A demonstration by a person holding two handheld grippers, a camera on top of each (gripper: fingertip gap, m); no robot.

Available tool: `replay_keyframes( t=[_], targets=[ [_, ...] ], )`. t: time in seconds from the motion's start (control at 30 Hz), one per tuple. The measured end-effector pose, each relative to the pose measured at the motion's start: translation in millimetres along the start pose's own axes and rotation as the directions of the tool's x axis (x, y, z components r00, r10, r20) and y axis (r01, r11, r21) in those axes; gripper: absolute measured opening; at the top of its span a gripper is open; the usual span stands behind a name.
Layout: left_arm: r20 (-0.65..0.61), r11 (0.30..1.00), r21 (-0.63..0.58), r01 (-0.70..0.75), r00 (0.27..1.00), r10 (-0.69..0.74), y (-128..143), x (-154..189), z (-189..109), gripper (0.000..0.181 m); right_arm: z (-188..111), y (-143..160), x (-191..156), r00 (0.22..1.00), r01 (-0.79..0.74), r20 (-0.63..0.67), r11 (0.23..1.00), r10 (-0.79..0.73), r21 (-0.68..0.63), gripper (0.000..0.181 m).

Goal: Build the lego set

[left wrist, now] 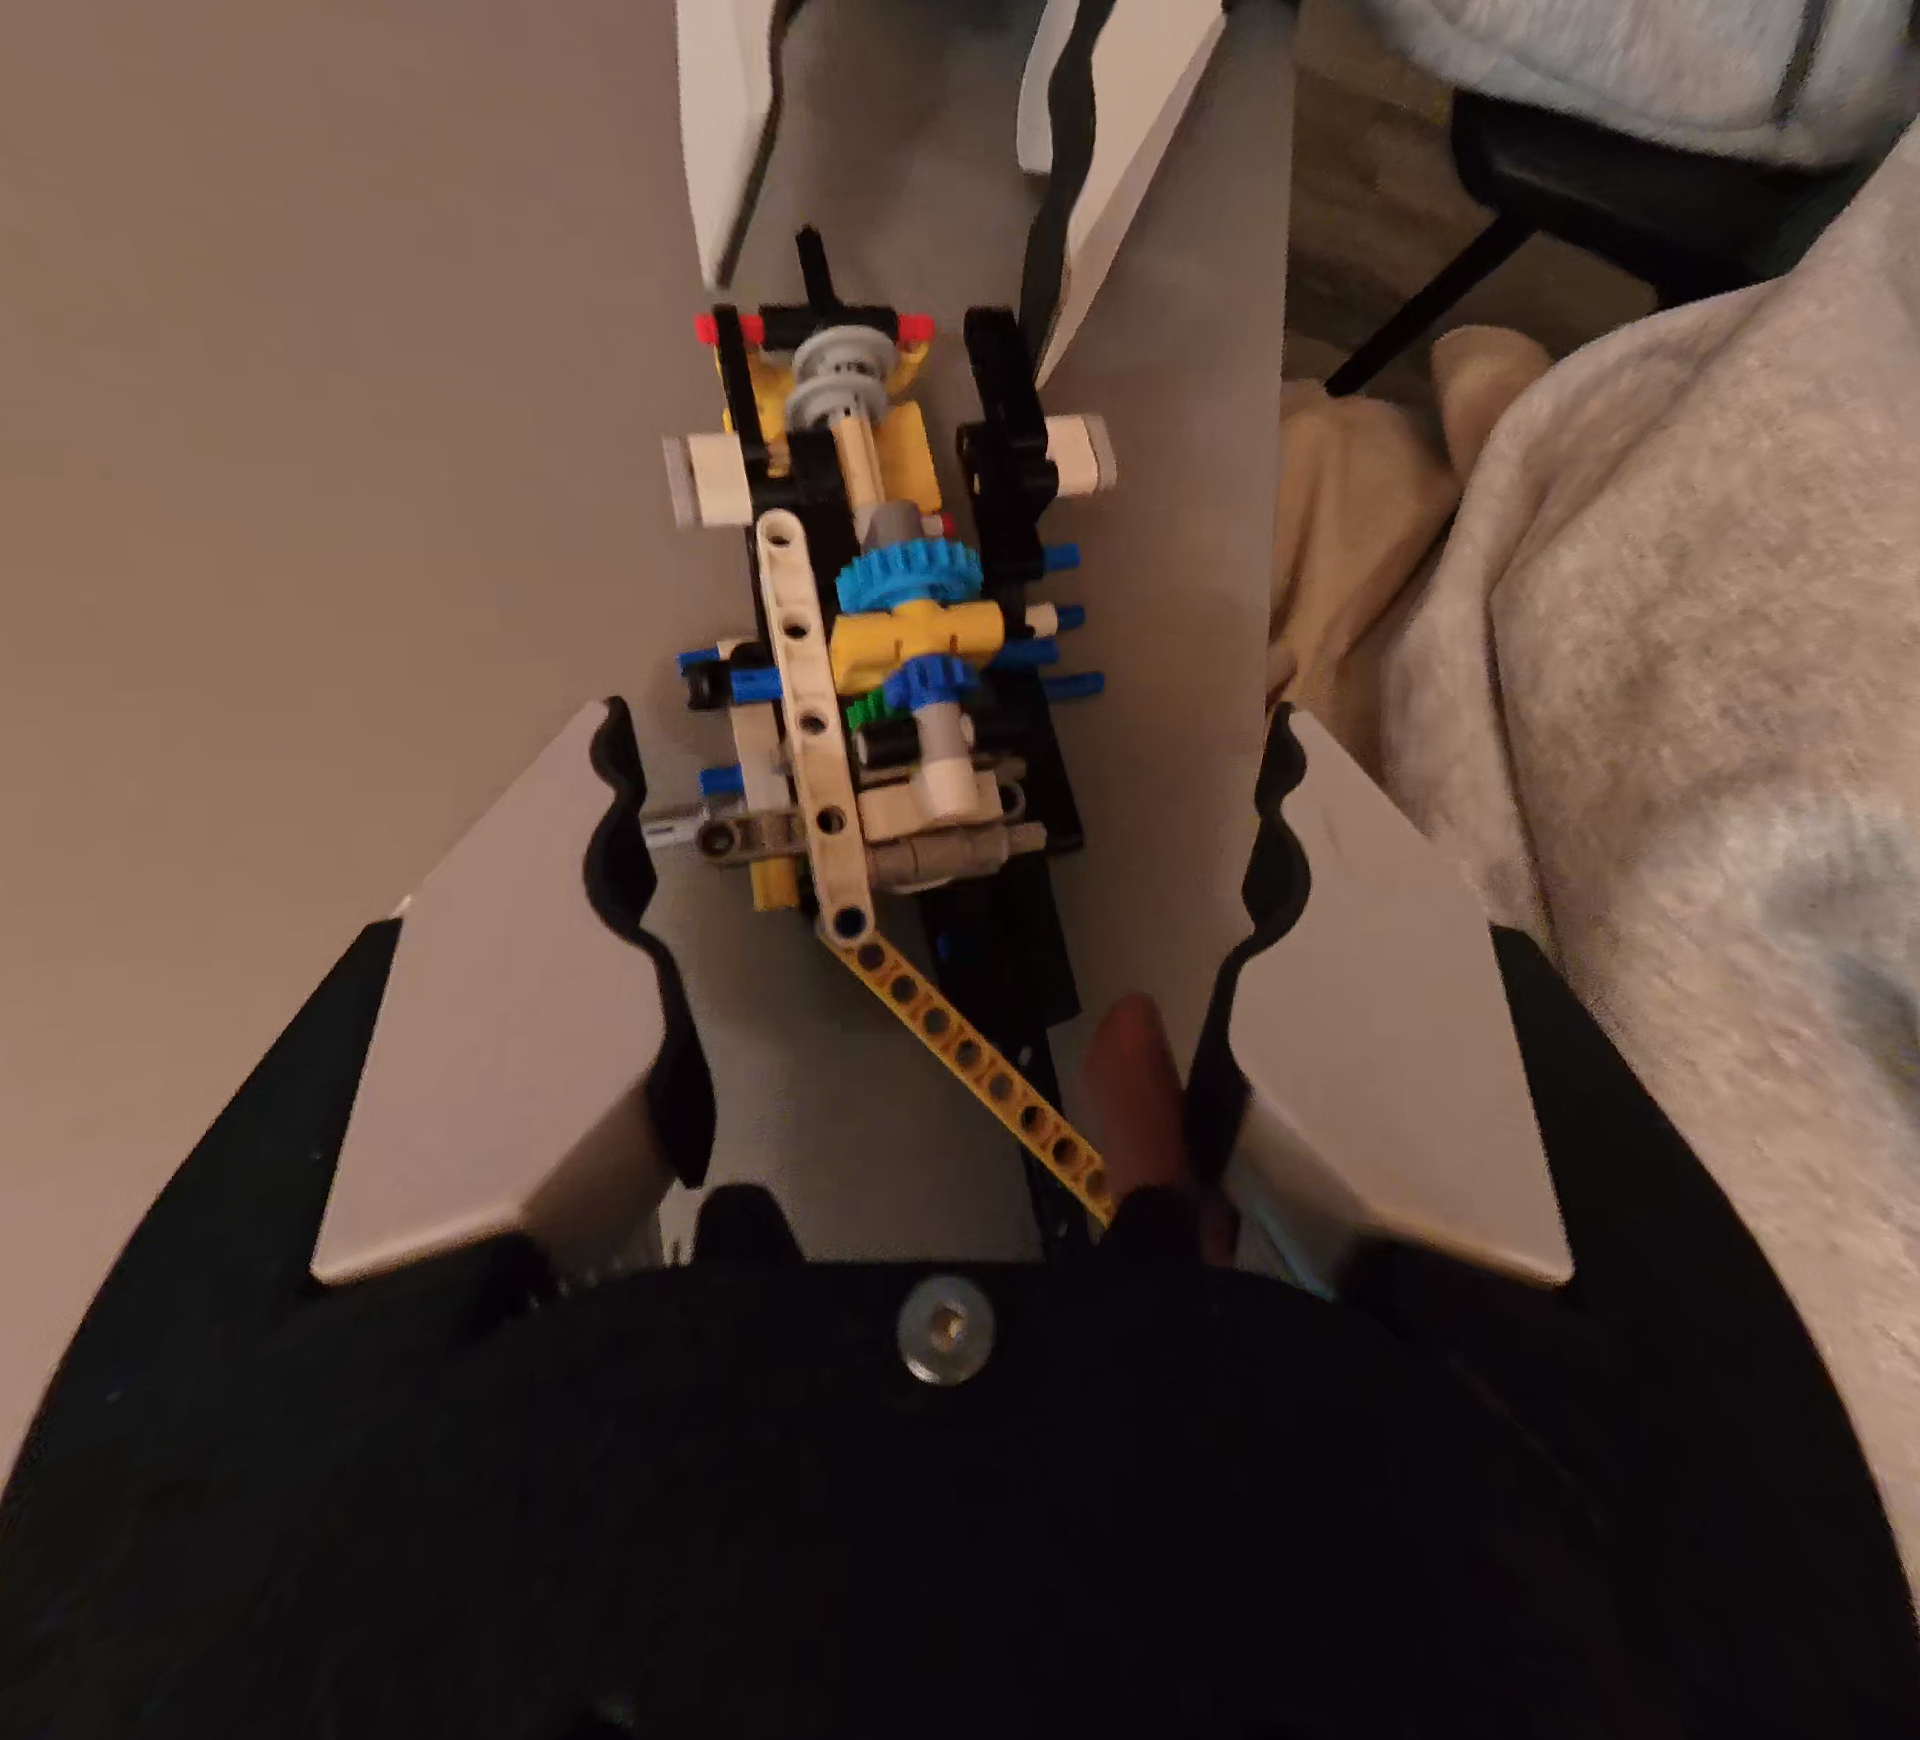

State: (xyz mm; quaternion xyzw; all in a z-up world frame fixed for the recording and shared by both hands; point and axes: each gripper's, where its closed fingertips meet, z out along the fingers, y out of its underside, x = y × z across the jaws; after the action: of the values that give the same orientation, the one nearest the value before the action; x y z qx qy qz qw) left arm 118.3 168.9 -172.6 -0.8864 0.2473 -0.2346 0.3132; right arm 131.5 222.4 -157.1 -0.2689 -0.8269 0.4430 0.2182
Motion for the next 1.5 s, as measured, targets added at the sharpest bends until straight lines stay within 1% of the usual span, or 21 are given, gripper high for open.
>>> replay_keyframes(
  t=[0.17,0.3,0.43,0.57,0.87,1.17,1.43,1.5],
  targets=[
    [0.106,0.998,-0.057,0.003,0.994,0.003,17.1,-3.9,0.7,0.12,-8.3,-1.3,6.0,0.998,-0.019,-0.052,1.0,0.019,0.005,0.061],
    [0.157,0.999,-0.038,0.012,0.988,-0.006,20.0,-3.0,1.8,0.118,-22.6,-14.5,7.6,0.991,-0.022,-0.128,0.997,0.03,0.068,0.06],
    [0.209,0.999,-0.049,-0.002,0.978,0.012,22.5,-6.8,1.6,0.105,-21.7,-10.0,3.2,0.988,-0.024,-0.151,0.998,0.031,0.05,0.061],
    [0.191,0.998,-0.054,-0.011,0.981,0.022,23.0,-5.8,3.3,0.102,-15.2,-0.1,1.9,0.99,-0.04,-0.132,0.999,0.041,0.014,0.062],
    [0.191,0.998,-0.059,-0.022,0.981,0.033,23.6,-6.8,5.7,0.097,-10.9,-3.0,-0.9,0.991,-0.017,-0.133,1.0,0.018,0.01,0.059],
    [0.188,0.999,-0.047,-0.013,0.982,0.022,22.2,-7.8,5.0,0.092,-2.2,2.2,-3.7,0.993,0.011,-0.121,1.0,-0.013,-0.018,0.054],
    [0.213,0.999,-0.046,-0.002,0.977,0.012,21.2,-10.7,4.8,0.086,-2.4,-1.7,-2.3,0.99,0.027,-0.136,0.999,-0.029,-0.017,0.054],
    [0.208,0.999,-0.05,-0.005,0.978,0.015,21.6,-9.4,4.7,0.092,-5.7,-2.3,-1.0,0.988,0.025,-0.149,1.0,-0.027,-0.016,0.056]
  ],
)
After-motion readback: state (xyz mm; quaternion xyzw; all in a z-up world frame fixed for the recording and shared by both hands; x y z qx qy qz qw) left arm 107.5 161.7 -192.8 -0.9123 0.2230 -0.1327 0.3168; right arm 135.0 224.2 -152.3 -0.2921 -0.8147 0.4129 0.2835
